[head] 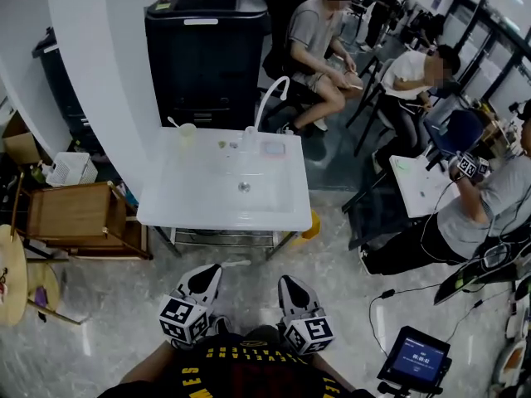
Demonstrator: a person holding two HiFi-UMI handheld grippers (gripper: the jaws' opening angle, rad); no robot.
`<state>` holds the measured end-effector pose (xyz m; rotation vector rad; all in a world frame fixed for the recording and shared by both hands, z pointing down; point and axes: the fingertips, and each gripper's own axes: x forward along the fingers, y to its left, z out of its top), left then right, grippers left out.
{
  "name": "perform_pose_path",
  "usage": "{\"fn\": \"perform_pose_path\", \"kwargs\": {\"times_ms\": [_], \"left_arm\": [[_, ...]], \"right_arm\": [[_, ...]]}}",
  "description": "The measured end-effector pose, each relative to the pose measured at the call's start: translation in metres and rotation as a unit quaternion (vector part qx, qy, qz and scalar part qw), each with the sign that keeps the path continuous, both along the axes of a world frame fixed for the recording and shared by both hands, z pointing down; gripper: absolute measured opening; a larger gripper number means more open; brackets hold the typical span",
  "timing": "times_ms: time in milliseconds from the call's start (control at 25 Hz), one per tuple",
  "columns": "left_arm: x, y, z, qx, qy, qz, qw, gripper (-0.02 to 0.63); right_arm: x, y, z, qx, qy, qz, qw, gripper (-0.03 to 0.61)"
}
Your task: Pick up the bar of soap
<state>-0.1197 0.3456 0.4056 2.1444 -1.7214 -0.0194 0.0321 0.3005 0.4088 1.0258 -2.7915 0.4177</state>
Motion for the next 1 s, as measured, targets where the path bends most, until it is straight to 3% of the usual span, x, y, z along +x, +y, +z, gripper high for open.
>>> {"fn": "perform_pose_path", "kwargs": {"times_ms": [440,680,1000], "left_arm": [[-0.012,-0.094,0.009,-0.013,0.000,-0.025,0.9996,0.015],[0.002,-0.165,0.003,-0.016,-0.018,-0.035,0.9991,0.015],[0.029,-0.244,-0.008,-0.019,-0.041,-0.033,0.9984,0.015]], "right_arm": [[-0.016,-0.097,0.021,-0.024,-0.009,-0.015,1.000,0.021],[-0.013,-0.171,0.013,-0.019,-0.019,-0.045,0.999,0.021],[0.008,-0.254,0.016,-0.030,-0.033,-0.050,0.998,0.021]]}}
